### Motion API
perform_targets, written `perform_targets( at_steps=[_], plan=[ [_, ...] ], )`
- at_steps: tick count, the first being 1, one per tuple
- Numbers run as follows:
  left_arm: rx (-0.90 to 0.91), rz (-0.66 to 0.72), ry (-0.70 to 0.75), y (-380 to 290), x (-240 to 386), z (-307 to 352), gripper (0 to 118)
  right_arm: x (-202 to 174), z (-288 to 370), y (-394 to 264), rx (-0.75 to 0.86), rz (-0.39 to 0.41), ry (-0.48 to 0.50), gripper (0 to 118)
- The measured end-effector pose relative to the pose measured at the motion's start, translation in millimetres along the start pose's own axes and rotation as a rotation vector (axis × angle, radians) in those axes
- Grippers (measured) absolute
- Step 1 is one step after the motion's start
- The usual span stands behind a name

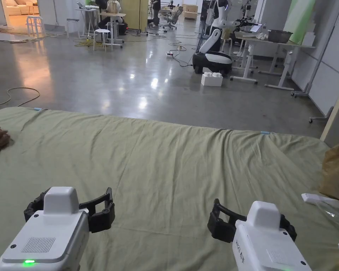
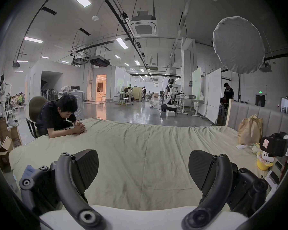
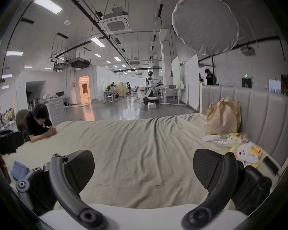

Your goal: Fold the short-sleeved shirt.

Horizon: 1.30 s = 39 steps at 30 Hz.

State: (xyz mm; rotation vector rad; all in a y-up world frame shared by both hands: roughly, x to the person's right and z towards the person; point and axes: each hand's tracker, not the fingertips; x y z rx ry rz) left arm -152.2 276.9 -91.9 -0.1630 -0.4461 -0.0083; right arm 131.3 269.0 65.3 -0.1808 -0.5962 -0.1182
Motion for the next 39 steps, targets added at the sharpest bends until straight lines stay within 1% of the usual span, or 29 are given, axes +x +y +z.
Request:
perform_targets(
  at_steps=[2,7,12,16,22,30,35,39],
  plan=[
    [-0.003,0.022,-0.021,-0.2,-3.1,0.9,109,0.2,-0.1,2.4,-0.011,-0.041,0.013,118],
    [-0.024,0.044,-0.018,-2.3,-6.2,0.0,110,0.9,-3.2,10.2,-0.059,-0.116,-0.024,118],
    [-0.028,0.015,0.01,-4.2,-4.0,-1.1,110,4.6,-6.7,14.1,-0.106,-0.165,-0.036,118],
    [-0.028,0.001,-0.005,-3.8,-0.4,-3.2,110,2.9,-9.1,17.1,-0.175,-0.195,-0.091,118],
    [-0.025,-0.023,-0.007,-1.5,6.4,-6.6,110,1.4,-12.1,14.3,-0.197,-0.167,-0.114,118],
    [-0.029,-0.037,0.002,-1.2,7.8,-8.4,112,3.5,-15.9,12.7,-0.259,-0.188,-0.108,118],
    [-0.041,-0.031,0.004,1.0,8.5,-10.9,112,-0.3,-16.6,11.0,-0.266,-0.155,-0.113,118],
    [0.001,-0.04,-0.002,1.6,9.6,-9.7,112,-1.5,-16.3,11.4,-0.255,-0.142,-0.125,118]
  ],
)
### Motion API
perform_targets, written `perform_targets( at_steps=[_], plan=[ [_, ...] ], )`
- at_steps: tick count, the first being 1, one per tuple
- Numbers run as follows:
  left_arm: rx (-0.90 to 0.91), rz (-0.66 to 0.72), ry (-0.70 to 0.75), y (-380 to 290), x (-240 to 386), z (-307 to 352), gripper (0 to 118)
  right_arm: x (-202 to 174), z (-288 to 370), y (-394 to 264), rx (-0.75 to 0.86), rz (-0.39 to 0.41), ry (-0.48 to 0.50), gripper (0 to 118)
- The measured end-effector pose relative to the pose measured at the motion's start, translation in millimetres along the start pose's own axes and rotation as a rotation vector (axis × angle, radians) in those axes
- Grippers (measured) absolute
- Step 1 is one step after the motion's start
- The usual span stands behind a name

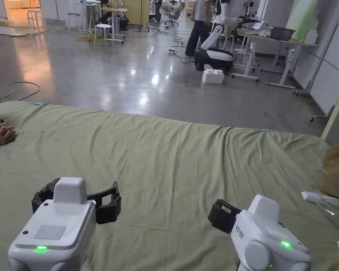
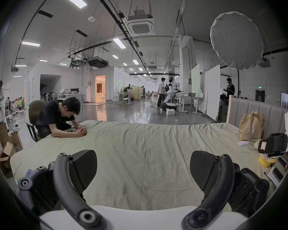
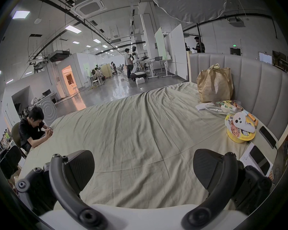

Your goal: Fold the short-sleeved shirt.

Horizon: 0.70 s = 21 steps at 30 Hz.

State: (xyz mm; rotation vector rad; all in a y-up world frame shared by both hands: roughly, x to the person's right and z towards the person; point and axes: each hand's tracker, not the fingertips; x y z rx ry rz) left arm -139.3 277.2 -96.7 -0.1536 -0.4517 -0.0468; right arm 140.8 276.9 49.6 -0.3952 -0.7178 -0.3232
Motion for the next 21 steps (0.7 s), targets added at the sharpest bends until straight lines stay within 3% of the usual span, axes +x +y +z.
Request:
perform_targets(
  at_steps=[16,21],
  plan=[
    [-0.008,0.05,-0.022,2.0,-8.1,-7.5,112,5.8,1.1,3.8,0.059,-0.03,-0.016,118],
    [0.0,0.039,-0.025,0.3,-7.6,-7.9,112,4.6,2.8,4.4,0.136,0.028,-0.041,118]
  ],
)
